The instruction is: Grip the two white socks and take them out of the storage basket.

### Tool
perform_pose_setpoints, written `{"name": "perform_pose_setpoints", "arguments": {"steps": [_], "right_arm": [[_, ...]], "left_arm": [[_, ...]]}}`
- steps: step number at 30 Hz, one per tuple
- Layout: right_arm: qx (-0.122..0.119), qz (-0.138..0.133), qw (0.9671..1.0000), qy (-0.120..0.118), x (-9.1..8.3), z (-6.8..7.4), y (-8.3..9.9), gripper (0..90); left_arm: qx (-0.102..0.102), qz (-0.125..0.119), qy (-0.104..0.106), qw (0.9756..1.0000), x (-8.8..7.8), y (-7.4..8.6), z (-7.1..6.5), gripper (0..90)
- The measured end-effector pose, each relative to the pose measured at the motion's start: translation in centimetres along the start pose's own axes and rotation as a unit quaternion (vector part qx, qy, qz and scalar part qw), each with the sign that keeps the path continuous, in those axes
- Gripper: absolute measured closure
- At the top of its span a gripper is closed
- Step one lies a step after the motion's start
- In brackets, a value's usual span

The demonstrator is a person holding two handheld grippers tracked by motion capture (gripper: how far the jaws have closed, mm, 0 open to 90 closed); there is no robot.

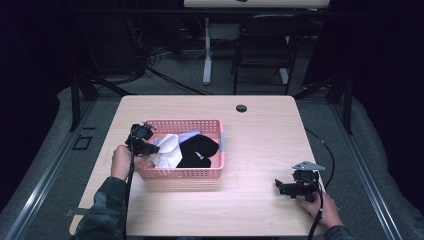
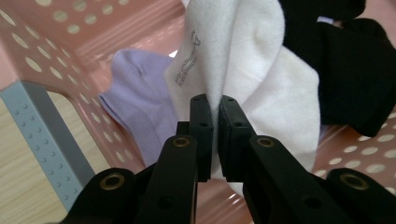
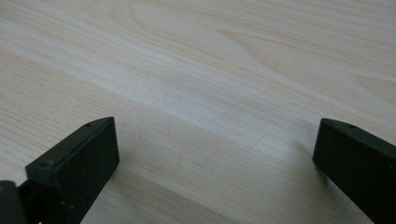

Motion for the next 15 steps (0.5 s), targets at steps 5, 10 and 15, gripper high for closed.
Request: {"name": "perform_pose_setpoints", "arguments": {"steps": [5,10,15], "right_arm": [[0.000,0.000,1.0000,0.000,0.0,0.0,0.0,0.0],[0.000,0.000,1.0000,0.000,0.0,0.0,0.0,0.0],[0.000,-0.001,1.0000,0.000,0.0,0.0,0.0,0.0]], "left_arm": [[0.010,-0.018,0.001,0.9998,-1.3,-0.3,-0.3,85.6],[0.016,-0.028,0.006,0.9995,-2.1,-0.5,-0.5,85.6],[0.017,-0.034,0.006,0.9993,-2.8,-0.8,-0.7,85.6]]}}
Point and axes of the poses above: each handheld gripper's, and its own axes: x roughly forward along the jaws, y roughly out of its underside, z roughly to its left, the point moved 6 cm from there along x, roughly forward along the jaws, and after that the axes turned 10 degrees about -x, right-handed, at the moved point
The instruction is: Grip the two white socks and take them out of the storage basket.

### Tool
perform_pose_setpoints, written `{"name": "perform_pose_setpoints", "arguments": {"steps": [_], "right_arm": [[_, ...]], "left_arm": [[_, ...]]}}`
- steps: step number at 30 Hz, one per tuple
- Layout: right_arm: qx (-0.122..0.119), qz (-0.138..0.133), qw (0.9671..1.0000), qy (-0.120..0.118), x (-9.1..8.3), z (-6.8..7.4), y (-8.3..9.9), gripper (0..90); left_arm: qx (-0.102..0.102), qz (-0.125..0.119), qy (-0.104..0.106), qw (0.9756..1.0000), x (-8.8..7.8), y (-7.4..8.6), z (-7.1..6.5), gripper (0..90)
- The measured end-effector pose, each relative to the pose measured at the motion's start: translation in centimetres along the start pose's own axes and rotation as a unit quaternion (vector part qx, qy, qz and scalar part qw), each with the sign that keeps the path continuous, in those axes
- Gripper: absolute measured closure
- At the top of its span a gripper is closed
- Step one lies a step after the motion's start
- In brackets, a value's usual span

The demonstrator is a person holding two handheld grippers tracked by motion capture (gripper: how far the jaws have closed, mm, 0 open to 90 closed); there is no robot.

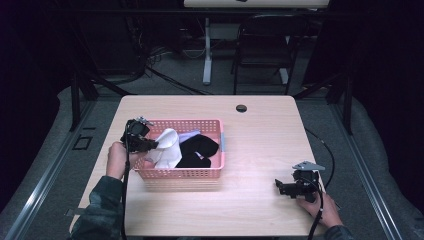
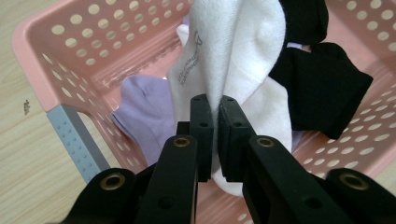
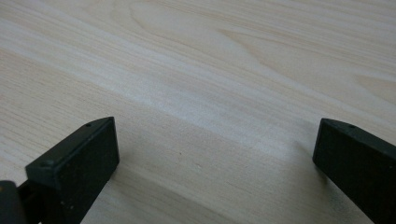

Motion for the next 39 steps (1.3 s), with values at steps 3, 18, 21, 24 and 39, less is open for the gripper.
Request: {"name": "perform_pose_setpoints", "arguments": {"steps": [3,18,21,24,39], "right_arm": [[0.000,0.000,1.0000,0.000,0.0,0.0,0.0,0.0],[0.000,0.000,1.0000,0.000,0.0,0.0,0.0,0.0],[0.000,0.000,1.0000,0.000,0.0,0.0,0.0,0.0],[0.000,0.000,1.0000,0.000,0.0,0.0,0.0,0.0],[0.000,0.000,1.0000,0.000,0.0,0.0,0.0,0.0]], "left_arm": [[0.003,-0.001,0.001,1.0000,-0.3,-0.2,-0.2,85.6],[0.019,-0.021,-0.007,0.9996,-2.2,-1.7,-0.7,85.6],[0.022,-0.025,-0.009,0.9994,-2.6,-2.1,-0.7,85.6],[0.026,-0.026,-0.009,0.9993,-3.0,-2.4,-0.8,85.6],[0.036,-0.047,-0.022,0.9980,-5.1,-4.2,-0.9,85.7]]}}
Point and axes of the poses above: each handheld gripper's, and its own axes: x roughly forward along the jaws, y roughly out of its underside, z roughly to its left, the point moved 6 cm from there along x, roughly forward along the jaws, and after that the axes turned 10 degrees about -x, right-handed, at the moved point
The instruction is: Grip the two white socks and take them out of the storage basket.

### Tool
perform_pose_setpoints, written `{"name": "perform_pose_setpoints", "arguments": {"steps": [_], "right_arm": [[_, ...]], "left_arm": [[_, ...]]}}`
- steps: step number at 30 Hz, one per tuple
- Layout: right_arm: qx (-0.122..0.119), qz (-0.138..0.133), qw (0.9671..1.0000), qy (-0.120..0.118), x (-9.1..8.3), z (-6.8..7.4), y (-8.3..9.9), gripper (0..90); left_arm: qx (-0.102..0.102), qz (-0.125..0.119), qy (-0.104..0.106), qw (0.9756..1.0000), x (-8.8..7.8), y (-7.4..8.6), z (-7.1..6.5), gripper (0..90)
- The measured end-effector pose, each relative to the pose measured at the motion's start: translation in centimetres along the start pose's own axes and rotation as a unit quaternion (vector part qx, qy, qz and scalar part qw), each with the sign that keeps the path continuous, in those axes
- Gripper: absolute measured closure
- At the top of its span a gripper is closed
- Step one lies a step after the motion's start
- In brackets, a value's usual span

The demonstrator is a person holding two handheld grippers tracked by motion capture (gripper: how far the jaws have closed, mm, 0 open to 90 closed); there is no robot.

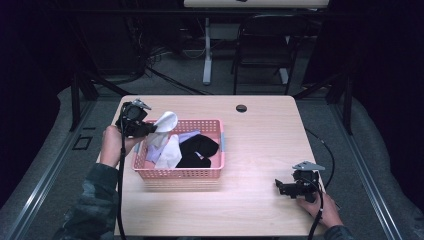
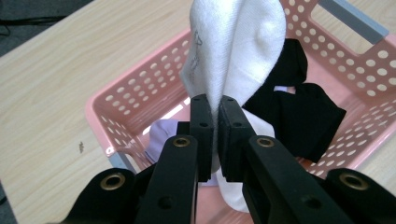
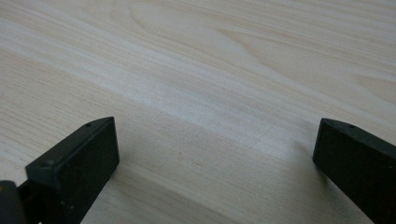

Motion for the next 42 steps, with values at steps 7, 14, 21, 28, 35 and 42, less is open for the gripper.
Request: {"name": "perform_pose_setpoints", "arguments": {"steps": [7,14,21,28,35,42], "right_arm": [[0.000,0.000,1.0000,0.000,0.0,0.0,0.0,0.0],[0.000,0.000,1.0000,0.000,0.0,0.0,0.0,0.0],[0.000,0.000,1.0000,0.000,0.0,0.0,0.0,0.0],[0.000,0.000,1.0000,0.000,0.0,0.0,0.0,0.0],[0.000,0.000,1.0000,0.000,0.0,0.0,0.0,0.0],[0.000,-0.001,1.0000,0.000,0.0,0.0,0.0,0.0]], "left_arm": [[-0.003,-0.010,-0.010,0.9999,-1.2,-0.6,0.6,85.7],[-0.009,-0.020,-0.020,0.9996,-2.4,-0.9,1.6,85.7],[-0.018,-0.027,-0.029,0.9990,-3.6,-0.6,2.7,85.7],[-0.036,-0.033,-0.041,0.9980,-4.5,0.1,4.3,85.7],[-0.058,-0.036,-0.047,0.9966,-5.2,1.3,6.2,85.7],[-0.081,-0.025,-0.053,0.9950,-4.9,2.9,8.0,85.7]]}}
Point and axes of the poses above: each handheld gripper's, and its own axes: x roughly forward along the jaws, y roughly out of its underside, z roughly to its left, the point moved 6 cm from there along x, roughly forward along the jaws, and after that the axes turned 10 degrees about -x, right-handed, at the moved point
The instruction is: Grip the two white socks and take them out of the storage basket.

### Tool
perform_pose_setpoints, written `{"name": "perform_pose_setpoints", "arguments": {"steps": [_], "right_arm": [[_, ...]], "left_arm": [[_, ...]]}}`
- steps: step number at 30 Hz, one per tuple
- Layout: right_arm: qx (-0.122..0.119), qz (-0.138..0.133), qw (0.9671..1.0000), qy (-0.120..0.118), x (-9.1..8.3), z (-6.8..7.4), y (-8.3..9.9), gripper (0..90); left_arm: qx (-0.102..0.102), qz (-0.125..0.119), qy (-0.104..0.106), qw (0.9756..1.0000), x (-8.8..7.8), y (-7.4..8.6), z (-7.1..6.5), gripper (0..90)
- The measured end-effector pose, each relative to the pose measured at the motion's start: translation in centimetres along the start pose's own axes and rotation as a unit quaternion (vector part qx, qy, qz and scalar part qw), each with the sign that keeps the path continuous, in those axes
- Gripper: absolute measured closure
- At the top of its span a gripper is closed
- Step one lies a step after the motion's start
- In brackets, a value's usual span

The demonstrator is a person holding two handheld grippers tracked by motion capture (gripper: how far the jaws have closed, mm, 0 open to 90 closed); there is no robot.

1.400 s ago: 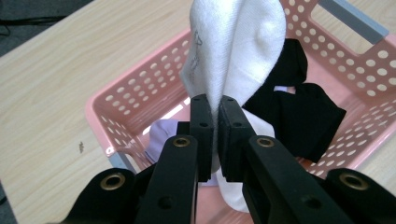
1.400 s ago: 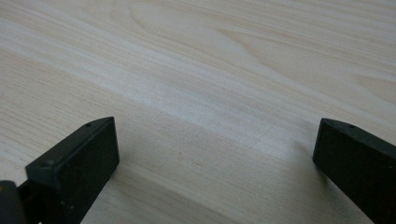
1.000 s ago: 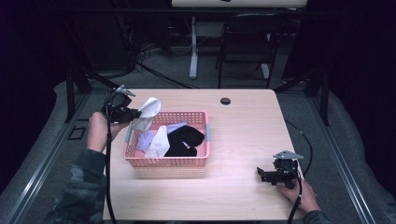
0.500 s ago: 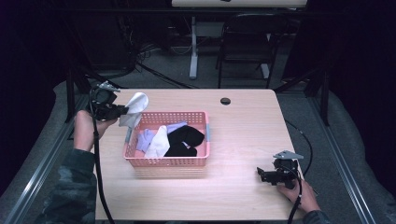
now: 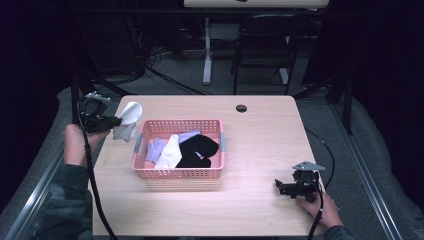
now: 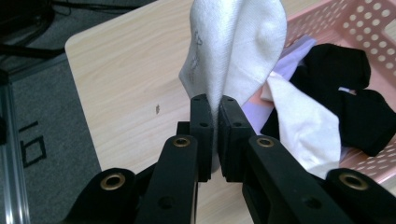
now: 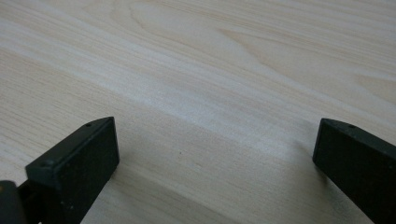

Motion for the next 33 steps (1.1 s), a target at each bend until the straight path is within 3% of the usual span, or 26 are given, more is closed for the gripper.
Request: {"name": "perform_pose_setpoints", "arguments": {"steps": [10,20,30,33], "right_arm": [[0.000,0.000,1.0000,0.000,0.0,0.0,0.0,0.0],[0.000,0.000,1.0000,0.000,0.0,0.0,0.0,0.0],[0.000,0.000,1.0000,0.000,0.0,0.0,0.0,0.0],[0.000,0.000,1.0000,0.000,0.0,0.0,0.0,0.0]], "left_arm": [[-0.041,0.024,-0.005,0.9989,1.7,2.0,2.7,85.6],[-0.061,0.057,-0.001,0.9965,4.5,3.8,3.6,85.6],[-0.081,0.096,0.009,0.9920,7.6,6.0,4.2,85.5],[-0.097,0.106,0.015,0.9895,8.6,6.9,4.3,85.2]]}}
Point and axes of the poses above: each handheld gripper's, and its own axes: x roughly forward along the jaws, y roughly out of its underside, z roughly to its left, the point moved 6 cm from there along x, roughly forward along the jaws, and after that the axes turned 10 degrees about -x, right-handed, at the moved point
